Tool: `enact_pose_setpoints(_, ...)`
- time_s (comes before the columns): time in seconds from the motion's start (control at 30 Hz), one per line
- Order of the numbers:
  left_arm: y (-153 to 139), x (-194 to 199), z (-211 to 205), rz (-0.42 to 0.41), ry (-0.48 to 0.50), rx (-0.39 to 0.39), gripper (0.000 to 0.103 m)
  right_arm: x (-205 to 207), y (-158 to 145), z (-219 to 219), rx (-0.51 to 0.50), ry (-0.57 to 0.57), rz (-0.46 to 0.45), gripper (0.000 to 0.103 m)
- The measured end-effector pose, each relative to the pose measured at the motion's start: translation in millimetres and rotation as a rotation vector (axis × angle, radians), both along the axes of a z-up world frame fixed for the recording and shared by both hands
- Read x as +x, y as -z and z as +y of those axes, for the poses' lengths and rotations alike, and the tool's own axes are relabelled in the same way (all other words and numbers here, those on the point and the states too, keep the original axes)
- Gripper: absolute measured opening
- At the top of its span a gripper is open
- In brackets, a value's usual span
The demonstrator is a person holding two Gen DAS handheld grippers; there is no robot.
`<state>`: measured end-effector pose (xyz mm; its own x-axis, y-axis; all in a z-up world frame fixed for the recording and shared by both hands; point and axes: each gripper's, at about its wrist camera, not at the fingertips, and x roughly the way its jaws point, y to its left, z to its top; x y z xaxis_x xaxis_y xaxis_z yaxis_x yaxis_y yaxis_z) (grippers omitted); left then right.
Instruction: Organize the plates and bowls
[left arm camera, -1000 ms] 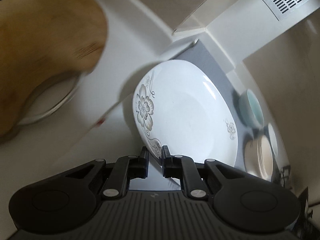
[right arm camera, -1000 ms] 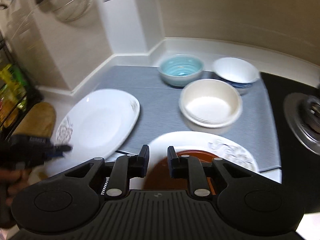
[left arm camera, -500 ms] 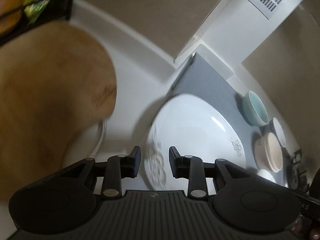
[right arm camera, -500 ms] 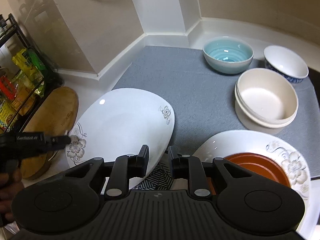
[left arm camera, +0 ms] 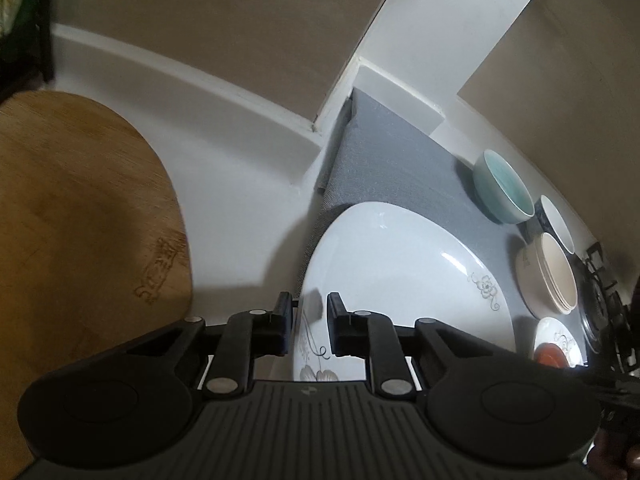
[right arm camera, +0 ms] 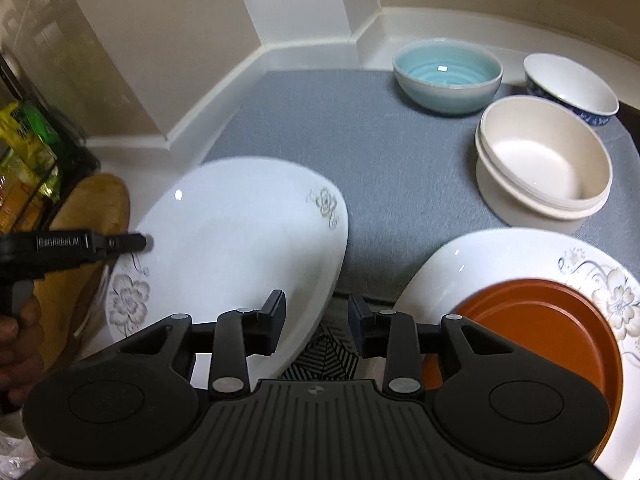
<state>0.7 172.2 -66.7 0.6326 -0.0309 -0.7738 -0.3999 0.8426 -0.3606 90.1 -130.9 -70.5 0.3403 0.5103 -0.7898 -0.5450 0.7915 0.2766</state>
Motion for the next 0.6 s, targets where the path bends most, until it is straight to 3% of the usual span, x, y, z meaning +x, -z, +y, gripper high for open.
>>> enact_pose_setpoints(0.6,8,-1,7,-0.009,0.072,-0.035,0.014,1,16,23,-0.039,-0.028,0.042,0.032)
